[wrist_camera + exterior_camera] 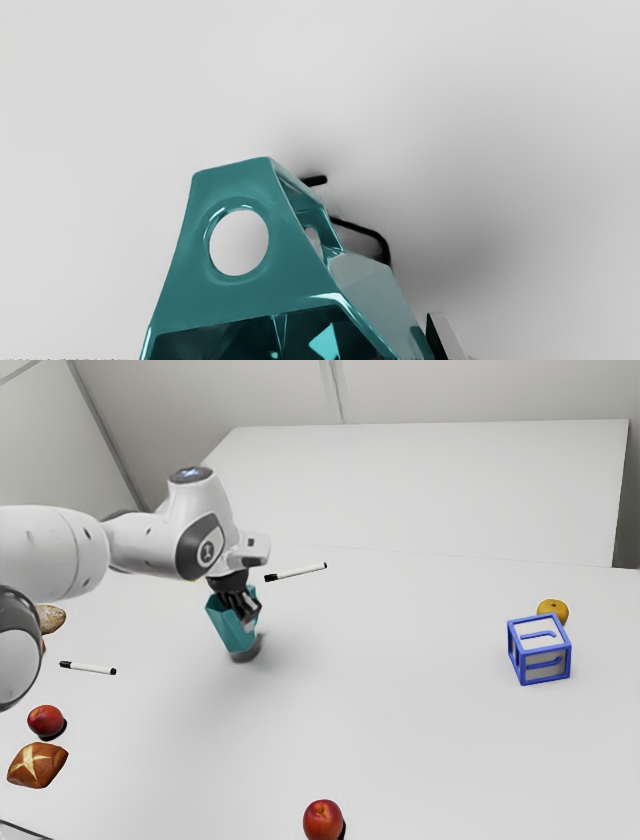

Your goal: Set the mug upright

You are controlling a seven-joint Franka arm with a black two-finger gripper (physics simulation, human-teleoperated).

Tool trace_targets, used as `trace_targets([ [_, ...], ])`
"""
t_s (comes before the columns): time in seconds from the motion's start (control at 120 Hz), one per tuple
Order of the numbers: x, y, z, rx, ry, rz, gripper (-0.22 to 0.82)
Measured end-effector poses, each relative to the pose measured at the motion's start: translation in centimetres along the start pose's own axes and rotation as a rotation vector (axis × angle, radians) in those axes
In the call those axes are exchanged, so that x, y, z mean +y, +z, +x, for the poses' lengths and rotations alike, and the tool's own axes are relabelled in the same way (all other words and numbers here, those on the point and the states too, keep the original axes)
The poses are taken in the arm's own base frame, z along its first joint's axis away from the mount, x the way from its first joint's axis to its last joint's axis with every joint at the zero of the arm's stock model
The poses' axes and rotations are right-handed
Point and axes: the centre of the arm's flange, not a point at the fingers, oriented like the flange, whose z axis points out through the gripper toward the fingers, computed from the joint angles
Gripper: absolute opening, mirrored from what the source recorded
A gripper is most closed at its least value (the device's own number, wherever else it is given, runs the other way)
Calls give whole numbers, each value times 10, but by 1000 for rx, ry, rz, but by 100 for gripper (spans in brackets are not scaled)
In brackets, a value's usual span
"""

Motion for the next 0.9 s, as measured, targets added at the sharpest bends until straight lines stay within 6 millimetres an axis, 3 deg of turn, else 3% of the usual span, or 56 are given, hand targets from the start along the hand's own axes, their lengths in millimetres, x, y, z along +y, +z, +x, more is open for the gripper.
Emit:
trace_targets([
  [0.183,13,12,-7,-20,-29,6,-18],
  [0.542,18,20,-11,-24,-83,45,-18],
  [0.9,21,18,-12,-15,-128,35,5],
])
